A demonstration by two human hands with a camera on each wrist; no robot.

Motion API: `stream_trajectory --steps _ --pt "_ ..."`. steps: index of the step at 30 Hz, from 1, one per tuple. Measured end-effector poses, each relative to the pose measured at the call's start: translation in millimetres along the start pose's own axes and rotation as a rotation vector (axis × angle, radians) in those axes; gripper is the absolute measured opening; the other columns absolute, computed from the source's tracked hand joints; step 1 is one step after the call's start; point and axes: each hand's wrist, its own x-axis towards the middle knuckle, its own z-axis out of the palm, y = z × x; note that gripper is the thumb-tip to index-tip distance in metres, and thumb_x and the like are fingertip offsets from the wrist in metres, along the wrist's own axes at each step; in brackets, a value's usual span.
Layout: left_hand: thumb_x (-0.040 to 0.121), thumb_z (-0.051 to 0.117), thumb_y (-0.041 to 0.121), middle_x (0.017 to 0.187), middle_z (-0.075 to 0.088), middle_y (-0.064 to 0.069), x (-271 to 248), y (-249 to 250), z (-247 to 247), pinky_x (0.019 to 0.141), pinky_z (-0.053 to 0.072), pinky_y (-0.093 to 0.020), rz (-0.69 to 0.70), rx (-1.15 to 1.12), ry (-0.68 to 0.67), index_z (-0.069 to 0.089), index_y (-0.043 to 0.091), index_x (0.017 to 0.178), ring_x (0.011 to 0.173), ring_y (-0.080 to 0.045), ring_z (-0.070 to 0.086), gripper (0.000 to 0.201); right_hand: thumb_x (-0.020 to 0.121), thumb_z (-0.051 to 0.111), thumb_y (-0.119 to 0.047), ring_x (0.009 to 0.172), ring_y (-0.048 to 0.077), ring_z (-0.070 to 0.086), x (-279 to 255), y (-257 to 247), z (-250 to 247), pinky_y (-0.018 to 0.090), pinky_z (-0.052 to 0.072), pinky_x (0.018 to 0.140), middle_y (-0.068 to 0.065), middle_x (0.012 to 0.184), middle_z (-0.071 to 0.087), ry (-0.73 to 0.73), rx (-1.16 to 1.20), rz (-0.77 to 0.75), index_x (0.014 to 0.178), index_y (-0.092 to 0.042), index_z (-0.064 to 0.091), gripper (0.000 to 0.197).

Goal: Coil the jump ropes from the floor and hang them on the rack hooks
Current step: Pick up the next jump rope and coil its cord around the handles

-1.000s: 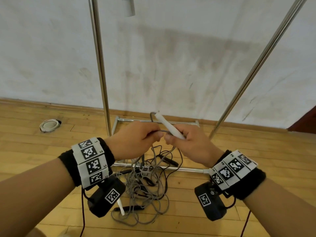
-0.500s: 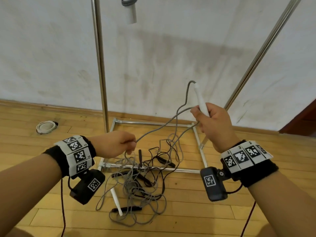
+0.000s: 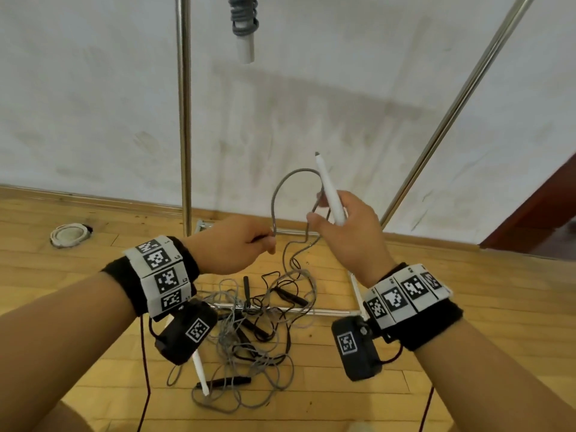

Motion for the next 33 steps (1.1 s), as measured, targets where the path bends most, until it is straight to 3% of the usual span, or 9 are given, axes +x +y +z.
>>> stream_trajectory --steps 3,6,10,15,19,21,24,30,33 --pt "0.104 0.042 0.029 0.069 0.055 0.039 2 14 5 0.056 0.033 -0.013 0.096 0.032 -0.091 0.068 0.023 0.095 0.065 0.012 0.052 0.029 0.081 0.076 -0.033 0.064 0.002 0.057 -14 6 4 0.017 0.045 0.054 -0.009 0.093 0.065 -0.157 -0.022 -0.030 0.104 -0.033 0.063 0.026" --pt "0.104 0.041 0.030 0.069 0.059 0.019 6 19 12 0.060 0.033 -0.014 0.117 0.043 -0.133 0.068 0.021 0.094 0.067 0.008 0.052 0.031 0.083 0.073 -0.028 0.076 0.006 0.062 -18 10 7 0.029 0.052 0.068 -0.010 0.093 0.069 -0.310 -0.058 -0.072 0.101 -0.037 0.065 0.022" --pt "0.104 0.040 0.032 0.068 0.054 0.009 9 21 13 0.059 0.034 -0.018 0.100 0.018 -0.159 0.063 0.025 0.086 0.061 0.002 0.051 0.030 0.085 0.065 -0.024 0.048 0.011 0.050 -15 13 6 0.033 0.044 0.050 -0.004 0.064 0.068 -0.440 0.152 0.015 0.095 -0.033 0.072 0.015" --pt "0.103 0.043 0.034 0.068 0.055 0.014 19 18 17 0.063 0.037 -0.018 0.107 0.081 -0.140 0.063 0.029 0.084 0.064 0.005 0.053 0.028 0.086 0.071 -0.021 0.045 0.012 0.051 -3 23 8 0.027 0.043 0.045 0.002 0.066 0.064 -0.421 0.213 0.087 0.090 -0.021 0.074 0.005" --pt "0.102 0.046 0.037 0.057 0.052 0.007 26 11 22 0.053 0.034 -0.017 0.117 0.122 -0.125 0.061 0.018 0.075 0.052 -0.003 0.049 0.036 0.087 0.072 -0.020 0.047 0.005 0.049 4 29 14 0.029 0.045 0.050 -0.012 0.056 0.059 -0.403 0.078 0.033 0.082 -0.029 0.071 0.010" --pt "0.102 0.046 0.037 0.061 0.055 0.005 28 6 22 0.053 0.036 -0.017 0.088 0.108 -0.104 0.064 0.016 0.080 0.054 -0.005 0.050 0.036 0.088 0.071 -0.023 0.045 0.004 0.047 9 31 16 0.025 0.043 0.046 -0.013 0.055 0.059 -0.349 0.099 0.056 0.080 -0.030 0.069 0.011" --pt "0.103 0.043 0.032 0.069 0.062 0.007 28 -3 18 0.054 0.040 -0.011 0.005 -0.007 -0.094 0.067 0.024 0.093 0.061 0.002 0.056 0.028 0.089 0.070 -0.024 0.048 0.008 0.046 19 34 10 0.029 0.043 0.047 -0.009 0.056 0.057 -0.245 0.118 0.071 0.078 -0.024 0.069 0.011" --pt "0.104 0.039 0.032 0.076 0.067 0.006 23 -34 16 0.059 0.040 -0.010 -0.164 -0.016 -0.260 0.061 0.025 0.088 0.063 0.005 0.058 0.029 0.093 0.065 -0.025 0.052 0.010 0.044 37 38 -15 0.031 0.043 0.049 -0.012 0.058 0.053 -0.045 0.227 0.116 0.078 -0.025 0.066 0.015" --pt "0.105 0.038 0.033 0.076 0.067 0.005 17 -50 18 0.063 0.041 -0.010 -0.222 0.023 -0.318 0.060 0.025 0.086 0.065 0.004 0.057 0.030 0.091 0.068 -0.025 0.053 0.014 0.045 48 49 -30 0.033 0.044 0.053 -0.003 0.063 0.054 0.073 0.231 0.147 0.076 -0.024 0.066 0.015"
